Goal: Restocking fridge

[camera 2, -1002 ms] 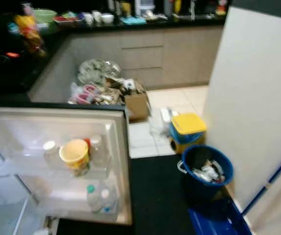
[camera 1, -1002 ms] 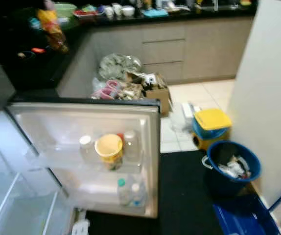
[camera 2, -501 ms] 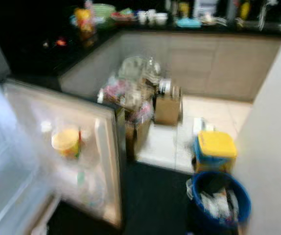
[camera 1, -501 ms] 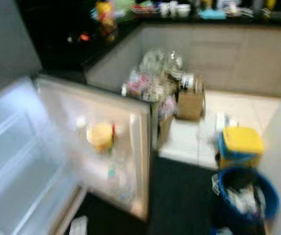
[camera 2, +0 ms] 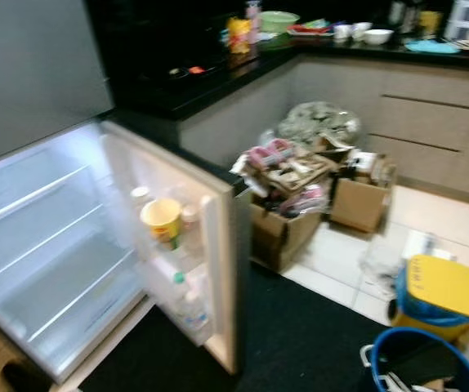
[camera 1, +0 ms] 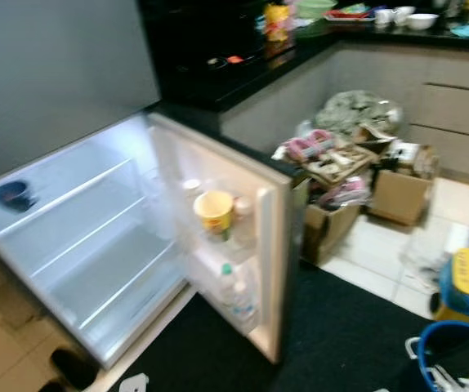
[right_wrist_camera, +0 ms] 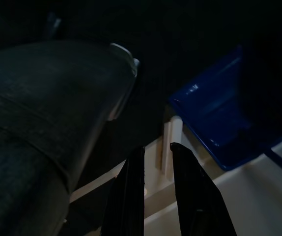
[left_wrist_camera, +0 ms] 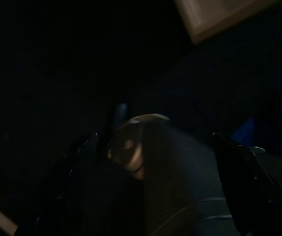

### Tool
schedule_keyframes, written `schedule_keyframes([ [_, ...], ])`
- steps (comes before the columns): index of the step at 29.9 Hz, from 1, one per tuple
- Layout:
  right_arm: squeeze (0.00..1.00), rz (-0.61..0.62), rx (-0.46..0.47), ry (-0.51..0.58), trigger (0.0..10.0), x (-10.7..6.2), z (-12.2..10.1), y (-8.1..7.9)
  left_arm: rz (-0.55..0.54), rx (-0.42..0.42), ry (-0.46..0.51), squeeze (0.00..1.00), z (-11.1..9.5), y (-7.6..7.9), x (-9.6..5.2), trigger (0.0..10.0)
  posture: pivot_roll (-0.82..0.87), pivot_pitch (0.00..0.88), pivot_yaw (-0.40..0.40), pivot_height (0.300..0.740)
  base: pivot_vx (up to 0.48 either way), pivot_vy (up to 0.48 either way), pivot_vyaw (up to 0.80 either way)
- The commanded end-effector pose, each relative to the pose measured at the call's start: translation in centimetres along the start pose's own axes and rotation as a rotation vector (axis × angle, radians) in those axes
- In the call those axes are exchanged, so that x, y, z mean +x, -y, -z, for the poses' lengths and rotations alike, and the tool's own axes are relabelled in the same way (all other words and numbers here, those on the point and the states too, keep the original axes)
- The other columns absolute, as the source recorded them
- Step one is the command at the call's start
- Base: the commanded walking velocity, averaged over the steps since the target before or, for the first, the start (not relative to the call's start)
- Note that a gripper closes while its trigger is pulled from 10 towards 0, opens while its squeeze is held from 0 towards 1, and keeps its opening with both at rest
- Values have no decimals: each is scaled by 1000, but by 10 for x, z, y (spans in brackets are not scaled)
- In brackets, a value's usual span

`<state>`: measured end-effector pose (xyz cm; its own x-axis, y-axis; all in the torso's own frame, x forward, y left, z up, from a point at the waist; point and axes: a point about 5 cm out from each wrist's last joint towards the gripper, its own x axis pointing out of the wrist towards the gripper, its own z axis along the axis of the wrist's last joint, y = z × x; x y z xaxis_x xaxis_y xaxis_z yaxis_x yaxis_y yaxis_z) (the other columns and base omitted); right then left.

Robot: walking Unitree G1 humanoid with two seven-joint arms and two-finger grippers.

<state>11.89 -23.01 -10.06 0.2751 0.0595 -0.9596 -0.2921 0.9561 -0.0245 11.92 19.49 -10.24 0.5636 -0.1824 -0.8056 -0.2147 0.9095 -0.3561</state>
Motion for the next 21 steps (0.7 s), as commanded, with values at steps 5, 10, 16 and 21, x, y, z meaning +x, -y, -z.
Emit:
schedule_keyframes([
  [5, 0, -12, -1, 2, 10000, 1, 0, -4, -10, 12, -1, 0, -2, -2, 0, 10000, -44, 0, 37, 740, 0, 0, 791],
  [10, 0, -10, 3, 1, 10000, 1, 0, -4, -9, 15, -2, 0, -3, -2, 0, 10000, -44, 0, 37, 740, 0, 0, 794],
  [16, 0, 10, -3, 10, 10000, 1, 0, -3, -1, 28, -8, 0, -2, -2, 0, 10000, -45, 0, 39, 740, 0, 0, 795],
  [21, 0, 40, -4, -6, 10000, 1, 1, -1, 21, 52, -33, 0, 1, 0, 0, 10000, -43, 0, 38, 740, 0, -417, 0],
])
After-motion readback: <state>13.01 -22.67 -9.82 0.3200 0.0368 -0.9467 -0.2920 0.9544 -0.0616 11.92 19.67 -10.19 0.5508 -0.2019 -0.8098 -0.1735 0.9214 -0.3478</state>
